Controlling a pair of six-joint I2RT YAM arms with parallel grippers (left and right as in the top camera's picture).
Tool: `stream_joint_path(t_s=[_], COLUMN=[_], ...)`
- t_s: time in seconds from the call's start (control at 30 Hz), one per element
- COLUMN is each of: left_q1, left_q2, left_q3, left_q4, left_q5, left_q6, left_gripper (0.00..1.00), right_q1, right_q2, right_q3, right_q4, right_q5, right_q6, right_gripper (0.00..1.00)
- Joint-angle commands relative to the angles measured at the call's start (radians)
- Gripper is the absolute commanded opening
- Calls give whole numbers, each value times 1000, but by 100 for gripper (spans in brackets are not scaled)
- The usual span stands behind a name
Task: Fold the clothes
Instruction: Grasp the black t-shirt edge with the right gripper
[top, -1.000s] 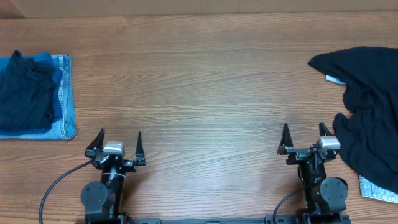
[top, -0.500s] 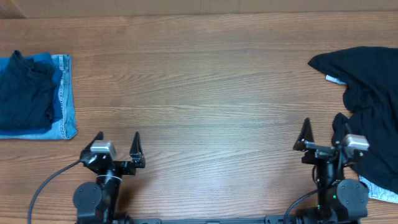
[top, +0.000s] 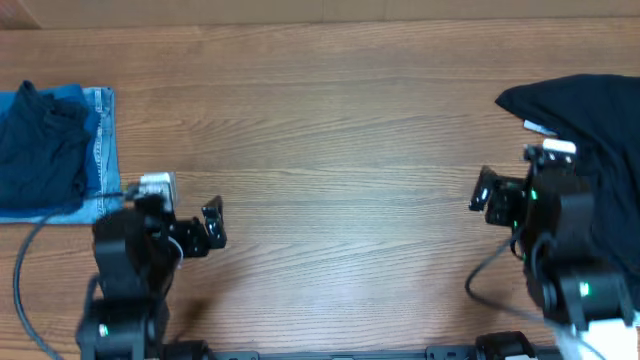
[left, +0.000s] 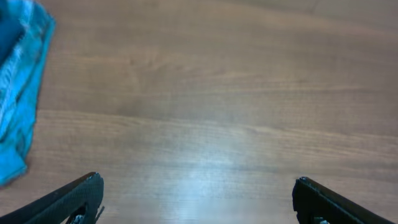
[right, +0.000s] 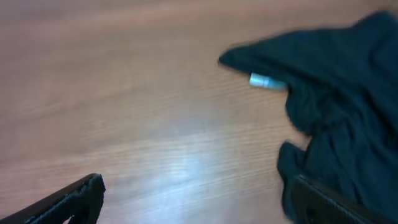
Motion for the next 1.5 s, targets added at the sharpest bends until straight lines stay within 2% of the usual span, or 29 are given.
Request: stream_joint_path(t_s=[0.0,0.13,0.23,0.43,0.57,0.87,1.03,1.1,1.13,1.17,1.2,1.23,1.27,1.37,1.47], left_q1=[-6,-6,-6,-6,-6,-6,-6,-6,-6,-6,-6,-6,-6,-6,-6], left_q2=[160,286,333,361,362,362,362,362,362,362,362,362,362,362,362], left_q3=[154,231,235,235,235,235,235,235,235,235,235,235,235,235,235], left_q4=[-100,-158,-157,-156,-152,-149,-150,-150,-150,-149,-149,-150,-150,-149,-148], left_q5=[19,27,27,26,26,26,26,26,26,26,26,26,26,26,25], left_q6=[54,53,45,37,37,37,38,37,37,37,37,37,37,37,38], left_gripper=[100,100,100,100,100,100,100,100,100,100,100,100,100,100,100], right_q1=[5,2,-48,-386,-529,-584,-584,-584,-584,-584,-584,-584,-584,-583,-577], right_q2=[159,264,331,564,714,969,1012,1012,1012,1012,1012,1012,1012,1011,991], right_q3=[153,195,195,195,194,194,193,193,193,193,193,193,193,211,320], right_q4=[-78,-102,-100,-108,-106,-76,-49,-42,-42,-42,-43,-42,-43,-58,-161], right_q5=[-102,-113,22,-36,-105,-134,-95,-96,-96,-96,-96,-97,-98,-160,-269], right_q6=[7,8,137,206,205,205,205,205,205,205,205,206,206,205,164], right_gripper=[100,100,100,100,100,99,97,82,70,56,34,17,4,4,4])
